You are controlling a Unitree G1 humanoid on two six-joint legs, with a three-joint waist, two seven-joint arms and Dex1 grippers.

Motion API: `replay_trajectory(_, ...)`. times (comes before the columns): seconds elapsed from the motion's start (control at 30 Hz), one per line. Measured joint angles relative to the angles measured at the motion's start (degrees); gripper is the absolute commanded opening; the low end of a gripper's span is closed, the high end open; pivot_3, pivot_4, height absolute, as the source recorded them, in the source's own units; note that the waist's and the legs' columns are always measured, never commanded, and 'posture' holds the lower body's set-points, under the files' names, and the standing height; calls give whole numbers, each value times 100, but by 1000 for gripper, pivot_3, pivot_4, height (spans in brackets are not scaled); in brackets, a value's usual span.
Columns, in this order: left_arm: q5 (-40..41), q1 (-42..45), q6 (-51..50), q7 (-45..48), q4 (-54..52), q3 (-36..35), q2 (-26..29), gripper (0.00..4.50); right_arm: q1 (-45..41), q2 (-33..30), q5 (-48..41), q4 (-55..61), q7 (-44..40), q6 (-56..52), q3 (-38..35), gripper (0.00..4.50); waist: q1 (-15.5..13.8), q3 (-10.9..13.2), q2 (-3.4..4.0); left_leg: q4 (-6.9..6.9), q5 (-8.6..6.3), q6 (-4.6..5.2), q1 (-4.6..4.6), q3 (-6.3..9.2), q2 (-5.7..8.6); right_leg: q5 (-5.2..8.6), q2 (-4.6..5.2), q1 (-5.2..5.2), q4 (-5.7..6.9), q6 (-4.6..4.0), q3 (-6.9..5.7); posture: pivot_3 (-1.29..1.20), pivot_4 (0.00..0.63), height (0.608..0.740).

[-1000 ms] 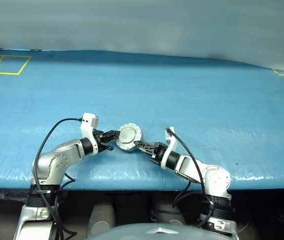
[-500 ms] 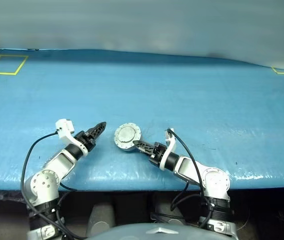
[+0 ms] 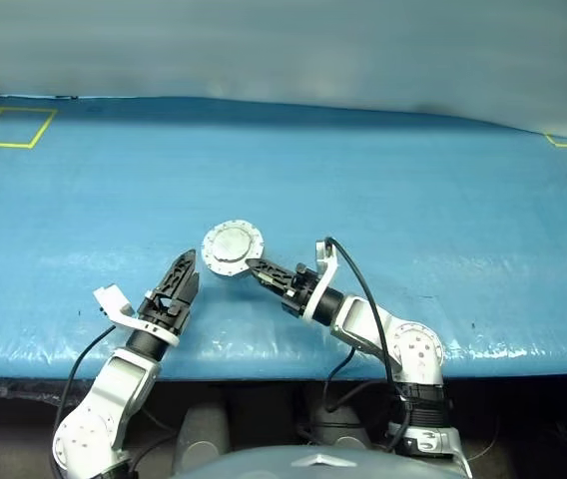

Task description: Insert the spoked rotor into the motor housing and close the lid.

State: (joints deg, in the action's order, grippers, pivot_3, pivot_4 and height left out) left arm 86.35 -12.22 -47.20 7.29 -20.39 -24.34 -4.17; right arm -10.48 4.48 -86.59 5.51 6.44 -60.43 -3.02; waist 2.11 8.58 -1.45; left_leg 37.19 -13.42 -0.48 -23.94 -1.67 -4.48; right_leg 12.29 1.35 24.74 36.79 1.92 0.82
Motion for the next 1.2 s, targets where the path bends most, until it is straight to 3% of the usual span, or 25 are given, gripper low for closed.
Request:
replay_trajectory(0.37, 600, -44, 556, -7, 3, 624, 58, 4500, -185, -9, -393, 1, 112, 135, 473, 1163, -2, 0, 0, 1, 0, 1, -6, 1, 2, -1, 0, 0, -3, 0, 0, 0, 150, 740)
replay_trajectory(0.47, 700, -27, 646, -16, 4, 757, 66, 3897, -174, -13, -409, 1, 132, 131, 519, 1163, -2, 0, 0, 1, 0, 0, -5, 2, 2, -1, -1, 0, -2, 0, 0, 0, 150, 740)
replay_trajectory(0.6, 821, -55, 767, -65, 32, 871, 87, 2539, -147, -21, -455, 18, 152, 123, 546, 1163, -1, 0, 0, 1, 0, 1, -6, 2, 2, -1, -1, 0, -3, 0, 1, 0, 150, 740)
replay_trajectory(0.8, 839, -76, 844, -155, 32, 925, 161, 2414, -130, -166, -189, 158, -32, 174, 611, 1163, -4, 0, 0, 3, 0, 0, -6, 2, 2, -1, -1, 0, -2, 0, 1, 0, 150, 740)
replay_trajectory(0.97, 808, 84, 1097, -504, 98, 889, 272, 2414, -176, -769, 1137, 662, -754, 551, 959, 2838, -17, 0, 2, 7, 0, 0, -3, 3, 3, -1, -3, -4, -1, 0, 0, 0, 150, 740)
replay_trajectory(1.13, 541, 759, 1473, -967, 668, 541, 670, 2414, -141, -1681, 3385, 1161, -1614, 1506, 1890, 4472, -57, 1, 2, 9, 1, 0, 3, 10, 0, 0, -14, -6, 3, -1, 1, 0, 150, 740)
replay_trajectory(1.2, 351, 1158, 1534, -1100, 1077, 445, 876, 2414, -60, -1791, 4115, 1215, -1897, 2054, 2168, 4500, -80, 0, 1, 9, 1, -1, 4, 14, 0, 0, -18, -8, 5, -1, 1, 0, 150, 740)
